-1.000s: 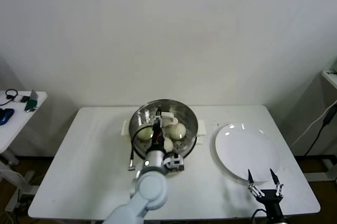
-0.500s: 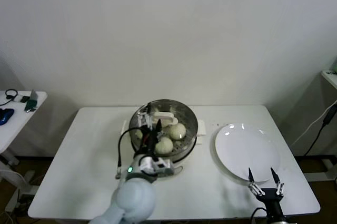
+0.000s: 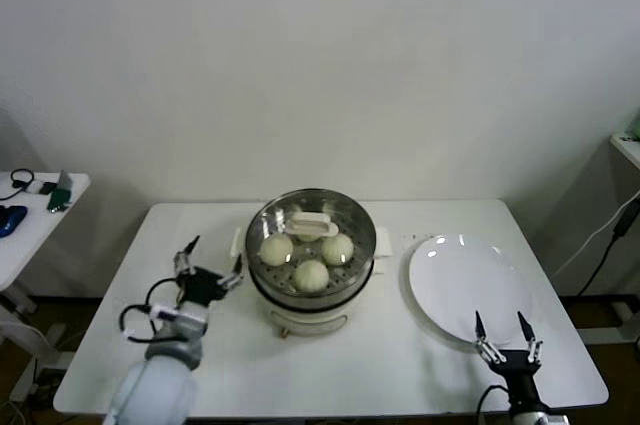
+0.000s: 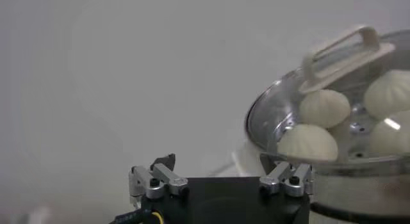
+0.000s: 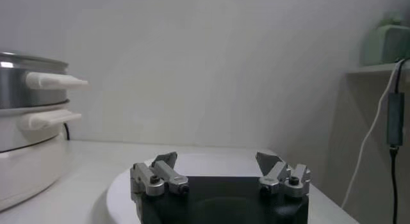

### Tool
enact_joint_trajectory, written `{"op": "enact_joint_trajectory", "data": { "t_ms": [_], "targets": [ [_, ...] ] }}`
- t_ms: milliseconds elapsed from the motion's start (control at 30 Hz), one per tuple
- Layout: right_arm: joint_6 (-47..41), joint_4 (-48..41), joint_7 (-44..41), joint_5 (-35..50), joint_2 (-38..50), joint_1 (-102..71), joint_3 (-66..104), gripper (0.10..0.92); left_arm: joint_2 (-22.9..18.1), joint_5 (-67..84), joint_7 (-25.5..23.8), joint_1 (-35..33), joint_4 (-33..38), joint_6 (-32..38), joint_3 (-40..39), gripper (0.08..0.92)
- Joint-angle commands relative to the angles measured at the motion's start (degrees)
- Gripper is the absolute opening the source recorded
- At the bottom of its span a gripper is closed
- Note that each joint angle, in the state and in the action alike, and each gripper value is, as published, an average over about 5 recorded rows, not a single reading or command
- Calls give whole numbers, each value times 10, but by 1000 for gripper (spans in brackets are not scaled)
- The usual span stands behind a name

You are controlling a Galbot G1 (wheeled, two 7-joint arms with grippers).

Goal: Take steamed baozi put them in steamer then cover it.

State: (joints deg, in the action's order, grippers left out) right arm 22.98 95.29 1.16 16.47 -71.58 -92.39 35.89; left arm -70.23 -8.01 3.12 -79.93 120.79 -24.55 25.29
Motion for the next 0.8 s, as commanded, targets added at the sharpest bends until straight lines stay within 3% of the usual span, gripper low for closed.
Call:
{"op": "enact_joint_trajectory", "data": {
  "t_ms": [33, 367, 800],
  "targets": [
    [6, -20, 2, 0, 3, 15, 0, 823, -16, 298, 5, -104, -119, 413, 140, 823],
    [6, -38, -7, 15, 8, 24, -9, 823, -26, 267, -7, -86, -223, 455, 105, 823],
    [6, -30, -12, 15, 6, 23, -13, 823, -25, 254, -20, -90, -224, 446, 104, 823]
  ]
}}
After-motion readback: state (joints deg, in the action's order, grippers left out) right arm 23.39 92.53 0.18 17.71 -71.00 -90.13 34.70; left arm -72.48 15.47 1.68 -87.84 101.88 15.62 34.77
